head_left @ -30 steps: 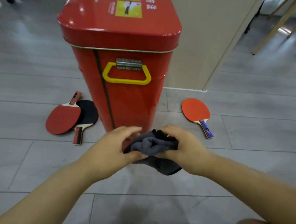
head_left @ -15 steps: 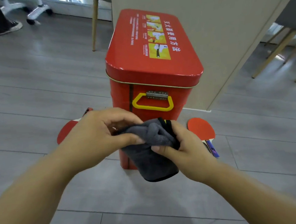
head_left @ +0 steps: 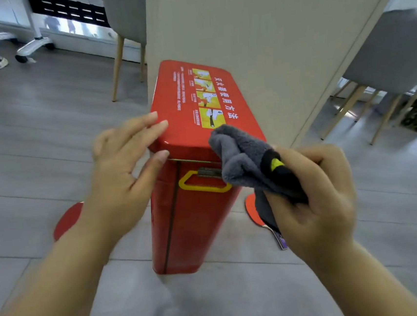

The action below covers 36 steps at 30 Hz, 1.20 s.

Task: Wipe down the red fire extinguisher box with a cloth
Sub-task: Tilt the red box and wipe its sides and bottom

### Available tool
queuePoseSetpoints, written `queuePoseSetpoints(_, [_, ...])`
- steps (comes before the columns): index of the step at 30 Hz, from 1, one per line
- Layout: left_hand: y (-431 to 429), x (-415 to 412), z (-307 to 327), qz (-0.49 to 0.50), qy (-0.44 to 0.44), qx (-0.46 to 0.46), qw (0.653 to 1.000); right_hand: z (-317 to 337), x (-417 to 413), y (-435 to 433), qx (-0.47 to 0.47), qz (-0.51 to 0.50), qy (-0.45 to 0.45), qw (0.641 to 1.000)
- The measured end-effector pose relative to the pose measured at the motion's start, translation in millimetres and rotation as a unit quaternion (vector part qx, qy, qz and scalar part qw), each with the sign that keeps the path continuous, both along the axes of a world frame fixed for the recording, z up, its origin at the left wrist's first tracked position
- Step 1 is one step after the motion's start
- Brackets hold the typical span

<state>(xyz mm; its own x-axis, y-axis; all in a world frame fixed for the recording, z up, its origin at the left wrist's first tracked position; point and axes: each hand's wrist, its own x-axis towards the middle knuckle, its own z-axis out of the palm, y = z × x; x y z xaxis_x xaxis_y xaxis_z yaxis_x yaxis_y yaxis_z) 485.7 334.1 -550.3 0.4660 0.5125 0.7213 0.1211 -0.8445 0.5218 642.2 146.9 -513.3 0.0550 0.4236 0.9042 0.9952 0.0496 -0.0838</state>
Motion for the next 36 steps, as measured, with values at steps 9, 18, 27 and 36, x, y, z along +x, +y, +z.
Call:
queuePoseSetpoints(9, [6, -5, 7, -0.081, -0.007, -0.077, 0.994, -32, -2, 29, -0.009, -0.069, -0.144, 0.987])
queuePoseSetpoints(18, [17, -13, 7, -0.154, -0.028, -0.157, 0.975, -35, -14, 50, -0.044, -0.062, -0.180, 0.981])
queuePoseSetpoints(27, [24, -19, 13, -0.170, 0.003, -0.177, 0.969, -43, -29, 77, -0.037, -0.036, -0.278, 0.959])
queuePoseSetpoints(36, [19, -17, 10, -0.170, -0.014, -0.174, 0.970, -59, -27, 68, -0.125, -0.019, -0.301, 0.945])
